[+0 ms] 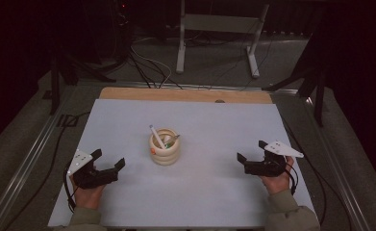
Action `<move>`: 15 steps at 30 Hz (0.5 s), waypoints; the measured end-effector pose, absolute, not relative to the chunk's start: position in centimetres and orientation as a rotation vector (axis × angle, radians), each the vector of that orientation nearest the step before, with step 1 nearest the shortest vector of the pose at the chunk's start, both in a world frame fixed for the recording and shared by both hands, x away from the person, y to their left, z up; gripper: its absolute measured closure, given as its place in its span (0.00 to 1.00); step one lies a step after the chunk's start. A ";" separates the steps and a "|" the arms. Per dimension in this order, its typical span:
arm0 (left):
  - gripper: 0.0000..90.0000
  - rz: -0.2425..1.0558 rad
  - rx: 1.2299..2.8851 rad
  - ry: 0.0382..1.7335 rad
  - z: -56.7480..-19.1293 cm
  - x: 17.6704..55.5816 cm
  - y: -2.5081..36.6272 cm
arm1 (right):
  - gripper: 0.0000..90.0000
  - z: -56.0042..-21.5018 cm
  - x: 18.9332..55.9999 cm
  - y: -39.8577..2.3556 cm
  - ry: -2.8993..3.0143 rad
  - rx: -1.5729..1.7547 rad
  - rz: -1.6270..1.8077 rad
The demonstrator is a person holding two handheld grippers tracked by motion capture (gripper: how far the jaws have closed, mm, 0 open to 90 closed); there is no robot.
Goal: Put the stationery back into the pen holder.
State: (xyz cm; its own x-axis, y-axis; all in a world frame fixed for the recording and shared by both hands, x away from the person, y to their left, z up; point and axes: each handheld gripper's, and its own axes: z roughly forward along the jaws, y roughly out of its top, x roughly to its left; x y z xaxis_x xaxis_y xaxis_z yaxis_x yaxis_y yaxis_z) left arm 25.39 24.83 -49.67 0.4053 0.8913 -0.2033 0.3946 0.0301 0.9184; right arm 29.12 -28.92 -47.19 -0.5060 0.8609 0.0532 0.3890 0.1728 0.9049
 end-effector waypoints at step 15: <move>0.00 0.582 1.568 1.156 -49.5 25.2 24.5 | 0.00 -47.8 28.2 -30.2 1.941 1.130 1.346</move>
